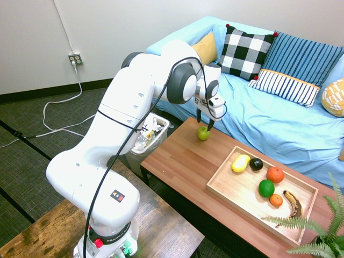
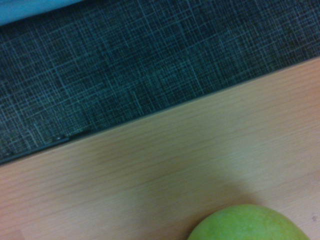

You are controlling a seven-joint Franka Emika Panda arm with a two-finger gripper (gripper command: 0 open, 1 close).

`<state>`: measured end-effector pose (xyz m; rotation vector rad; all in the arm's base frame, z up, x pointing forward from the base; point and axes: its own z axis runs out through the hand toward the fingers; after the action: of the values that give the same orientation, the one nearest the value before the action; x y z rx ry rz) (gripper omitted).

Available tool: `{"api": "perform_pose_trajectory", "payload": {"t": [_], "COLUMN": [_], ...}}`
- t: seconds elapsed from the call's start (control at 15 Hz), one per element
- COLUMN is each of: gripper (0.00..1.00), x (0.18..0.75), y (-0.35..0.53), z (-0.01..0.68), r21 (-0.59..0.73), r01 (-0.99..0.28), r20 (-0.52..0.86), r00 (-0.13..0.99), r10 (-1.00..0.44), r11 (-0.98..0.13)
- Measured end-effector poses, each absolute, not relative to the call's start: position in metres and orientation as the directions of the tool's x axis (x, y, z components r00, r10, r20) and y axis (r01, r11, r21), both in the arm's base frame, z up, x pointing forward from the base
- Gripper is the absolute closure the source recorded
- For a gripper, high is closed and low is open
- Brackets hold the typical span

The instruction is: Put the apple in the tray

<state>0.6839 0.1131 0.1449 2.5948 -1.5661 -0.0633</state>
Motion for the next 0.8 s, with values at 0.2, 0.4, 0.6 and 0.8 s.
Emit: {"api": "perform_pose_trajectory", "payload": {"t": [0.2,0.4,0.6,0.8], "gripper": [0.00,0.00,1.00,1.00], "x": [0.682,0.678,0.676,0.677], "y": [0.105,0.102,0.101,0.095], "z": [0.134,0.120,0.112,0.111], "r21": [0.133,0.152,0.162,0.159], "r01": [-0.881,-0.878,-0.876,-0.878], "r20": [0.023,0.016,0.007,-0.005], "r00": [0.460,0.460,0.461,0.457], "r10": [-0.888,-0.888,-0.888,-0.889], "r11": [-0.453,-0.453,-0.454,-0.452]}}
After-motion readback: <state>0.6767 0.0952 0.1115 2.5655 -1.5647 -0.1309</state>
